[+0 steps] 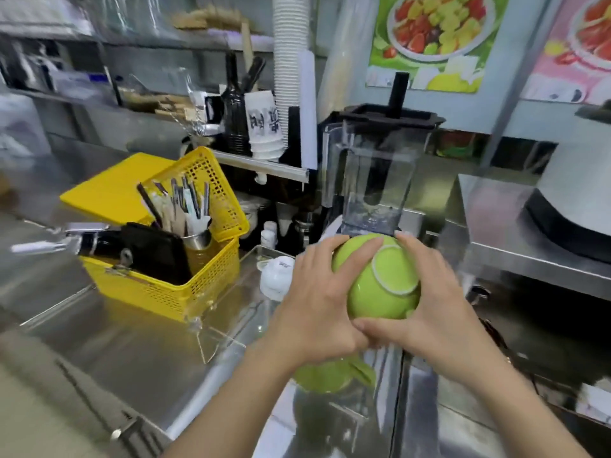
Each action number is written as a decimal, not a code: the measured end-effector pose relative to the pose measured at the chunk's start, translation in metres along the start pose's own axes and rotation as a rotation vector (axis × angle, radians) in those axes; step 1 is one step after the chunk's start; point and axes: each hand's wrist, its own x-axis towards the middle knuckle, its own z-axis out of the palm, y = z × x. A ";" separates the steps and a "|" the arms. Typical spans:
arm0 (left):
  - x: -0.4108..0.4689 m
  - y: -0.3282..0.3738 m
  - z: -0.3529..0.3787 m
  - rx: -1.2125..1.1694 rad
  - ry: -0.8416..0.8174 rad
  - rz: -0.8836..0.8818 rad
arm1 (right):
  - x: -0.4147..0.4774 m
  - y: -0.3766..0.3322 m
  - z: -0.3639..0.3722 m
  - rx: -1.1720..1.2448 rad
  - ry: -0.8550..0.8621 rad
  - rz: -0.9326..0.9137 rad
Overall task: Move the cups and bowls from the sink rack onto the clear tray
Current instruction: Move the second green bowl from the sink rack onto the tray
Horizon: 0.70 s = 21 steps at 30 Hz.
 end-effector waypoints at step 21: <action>-0.070 -0.138 -0.055 0.004 -0.195 -0.458 | 0.071 -0.038 0.156 0.269 -0.511 0.138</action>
